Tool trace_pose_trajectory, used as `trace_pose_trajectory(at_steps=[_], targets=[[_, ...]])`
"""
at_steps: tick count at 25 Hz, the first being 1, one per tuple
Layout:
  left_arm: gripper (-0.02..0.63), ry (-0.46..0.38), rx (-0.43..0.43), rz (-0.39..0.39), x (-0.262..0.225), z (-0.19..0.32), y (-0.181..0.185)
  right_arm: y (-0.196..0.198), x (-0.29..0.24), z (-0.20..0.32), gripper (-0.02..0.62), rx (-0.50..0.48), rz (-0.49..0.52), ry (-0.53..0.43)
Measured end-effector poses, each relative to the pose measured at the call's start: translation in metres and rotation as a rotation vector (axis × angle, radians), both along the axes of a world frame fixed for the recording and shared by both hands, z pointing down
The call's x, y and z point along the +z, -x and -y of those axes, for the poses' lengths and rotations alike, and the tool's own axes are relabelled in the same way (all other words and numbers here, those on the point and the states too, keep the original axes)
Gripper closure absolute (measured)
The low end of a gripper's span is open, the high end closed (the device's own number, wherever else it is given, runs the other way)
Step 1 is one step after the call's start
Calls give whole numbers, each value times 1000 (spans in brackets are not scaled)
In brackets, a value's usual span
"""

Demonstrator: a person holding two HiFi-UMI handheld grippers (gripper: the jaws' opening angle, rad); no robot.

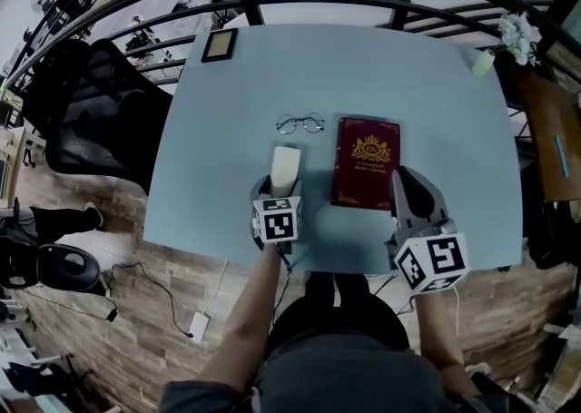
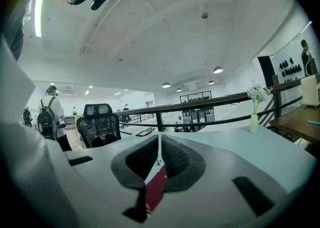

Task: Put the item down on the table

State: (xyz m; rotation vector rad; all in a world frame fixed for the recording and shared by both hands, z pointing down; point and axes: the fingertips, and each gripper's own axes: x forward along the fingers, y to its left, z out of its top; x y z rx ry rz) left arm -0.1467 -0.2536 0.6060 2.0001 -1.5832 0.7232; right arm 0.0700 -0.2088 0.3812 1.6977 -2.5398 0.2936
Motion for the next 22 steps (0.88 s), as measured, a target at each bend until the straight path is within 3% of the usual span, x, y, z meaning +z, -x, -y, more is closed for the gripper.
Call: trace_pose_trajectory(at_steps=[9, 22], targets=[[298, 19, 17, 37, 9, -1, -1, -1, -2, -3, 575, 16, -4, 1], [298, 50, 23, 12, 13, -2, -3, 2, -9, -4, 575, 12, 7, -18]])
